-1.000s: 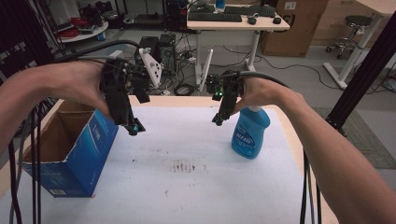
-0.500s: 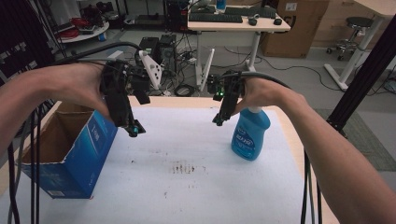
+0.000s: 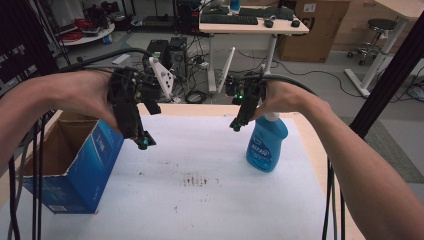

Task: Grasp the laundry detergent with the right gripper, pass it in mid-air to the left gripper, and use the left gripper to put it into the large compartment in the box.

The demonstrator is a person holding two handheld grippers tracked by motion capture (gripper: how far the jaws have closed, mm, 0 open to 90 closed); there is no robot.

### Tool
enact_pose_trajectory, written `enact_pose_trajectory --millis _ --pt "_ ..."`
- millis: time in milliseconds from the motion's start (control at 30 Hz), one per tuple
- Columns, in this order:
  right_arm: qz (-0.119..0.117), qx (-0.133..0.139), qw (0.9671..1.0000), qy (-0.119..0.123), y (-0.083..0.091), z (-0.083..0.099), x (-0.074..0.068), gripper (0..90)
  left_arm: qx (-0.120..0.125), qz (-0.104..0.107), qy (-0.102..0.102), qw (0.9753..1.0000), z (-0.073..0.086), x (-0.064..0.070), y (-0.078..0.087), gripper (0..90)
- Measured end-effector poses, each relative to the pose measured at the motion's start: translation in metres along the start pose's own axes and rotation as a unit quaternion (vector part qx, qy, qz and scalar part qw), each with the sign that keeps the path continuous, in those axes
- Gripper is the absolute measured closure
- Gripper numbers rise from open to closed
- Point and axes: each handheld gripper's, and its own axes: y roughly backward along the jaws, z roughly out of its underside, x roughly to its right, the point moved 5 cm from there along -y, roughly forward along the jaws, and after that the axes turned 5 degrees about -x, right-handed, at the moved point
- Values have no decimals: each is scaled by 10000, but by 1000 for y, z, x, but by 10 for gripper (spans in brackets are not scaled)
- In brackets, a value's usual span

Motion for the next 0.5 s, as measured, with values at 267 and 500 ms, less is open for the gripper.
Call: enact_pose_trajectory --millis 267,500 --pt "42 77 9983 -577 17 13 6 168 84 12 -29 10000 -2 3 2 138" --pt "92 189 9921 -1237 26 34 9 167 106 4 -53 9999 -3 4 1 138"
